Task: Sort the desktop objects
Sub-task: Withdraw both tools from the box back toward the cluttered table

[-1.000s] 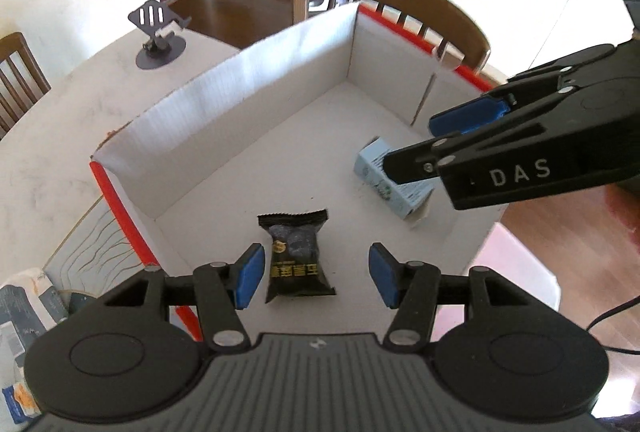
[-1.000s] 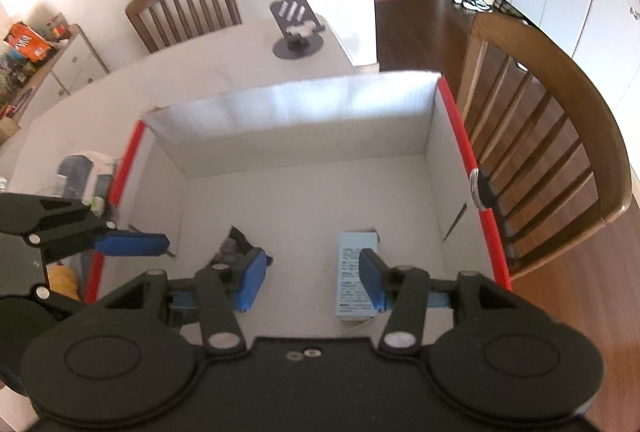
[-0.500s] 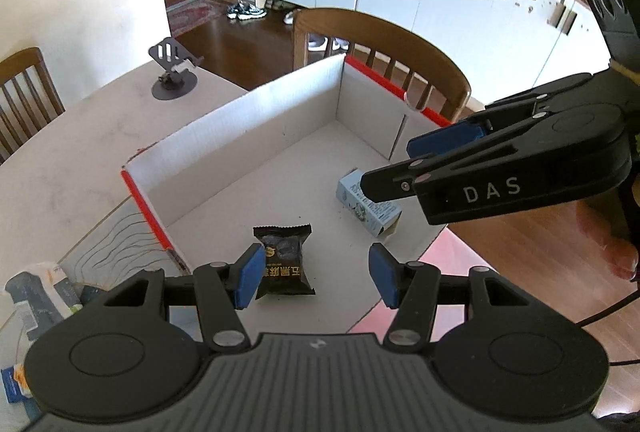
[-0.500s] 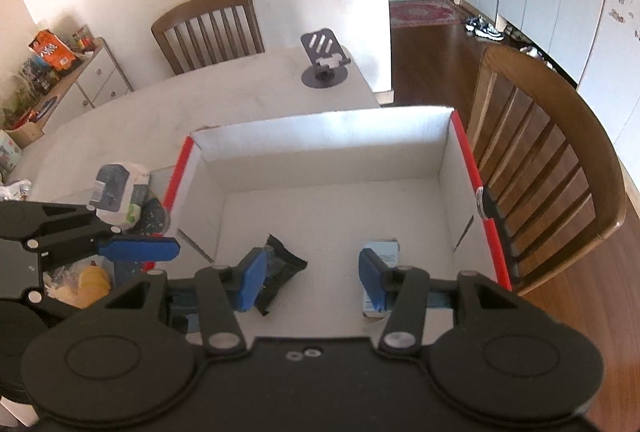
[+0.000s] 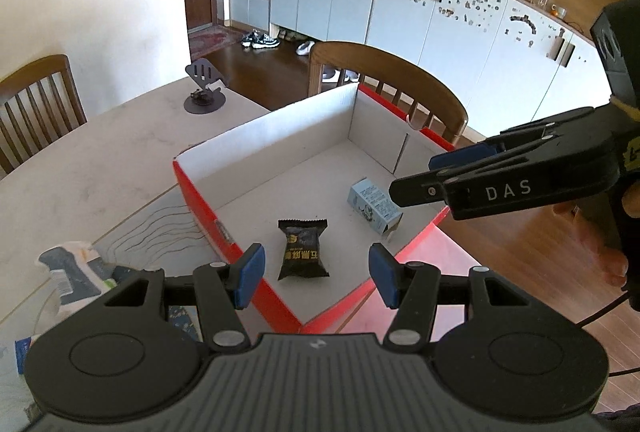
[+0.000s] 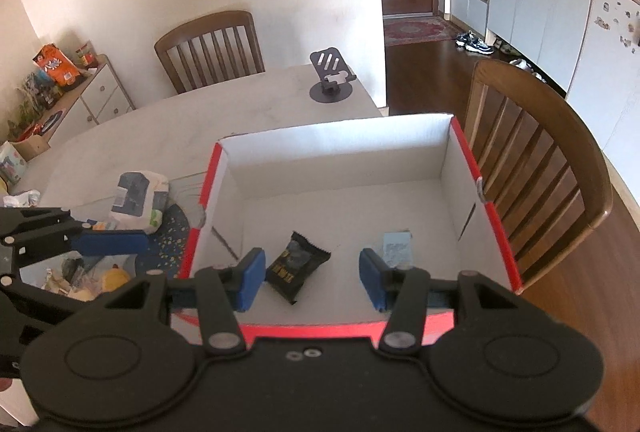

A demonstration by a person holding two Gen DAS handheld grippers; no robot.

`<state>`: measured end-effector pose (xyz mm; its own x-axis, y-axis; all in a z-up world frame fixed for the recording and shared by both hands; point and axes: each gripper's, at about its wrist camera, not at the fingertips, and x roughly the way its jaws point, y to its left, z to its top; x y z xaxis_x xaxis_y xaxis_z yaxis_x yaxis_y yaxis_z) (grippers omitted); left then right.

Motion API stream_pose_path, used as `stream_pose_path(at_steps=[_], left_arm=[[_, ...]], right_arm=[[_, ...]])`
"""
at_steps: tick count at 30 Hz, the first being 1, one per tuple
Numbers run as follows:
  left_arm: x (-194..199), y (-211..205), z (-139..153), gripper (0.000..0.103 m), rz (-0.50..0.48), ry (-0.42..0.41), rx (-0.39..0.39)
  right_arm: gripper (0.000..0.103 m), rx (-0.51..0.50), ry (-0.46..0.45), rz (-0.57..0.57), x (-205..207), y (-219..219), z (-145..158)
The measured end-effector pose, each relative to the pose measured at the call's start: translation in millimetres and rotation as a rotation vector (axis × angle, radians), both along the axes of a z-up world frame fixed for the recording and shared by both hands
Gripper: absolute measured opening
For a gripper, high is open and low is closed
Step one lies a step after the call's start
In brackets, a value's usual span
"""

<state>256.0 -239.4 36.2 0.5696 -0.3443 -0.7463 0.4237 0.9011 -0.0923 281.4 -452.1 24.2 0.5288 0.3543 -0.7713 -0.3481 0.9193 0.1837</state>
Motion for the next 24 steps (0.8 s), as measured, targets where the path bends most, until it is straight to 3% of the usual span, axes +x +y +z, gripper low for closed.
stream_pose_path(at_steps=[11,24], left_arm=[[-30.0,35.1,2.2,0.072,0.0,-0.029,-0.026],[-61.5,92.9,1.2,0.08,0.048,-0.042,-0.049]], right_arm=[[0.07,0.03,-0.05,-0.011,-38.5,24.9,7.9],[0.073,0.029,-0.052,-0.016,-68.4,71.0,8.3]])
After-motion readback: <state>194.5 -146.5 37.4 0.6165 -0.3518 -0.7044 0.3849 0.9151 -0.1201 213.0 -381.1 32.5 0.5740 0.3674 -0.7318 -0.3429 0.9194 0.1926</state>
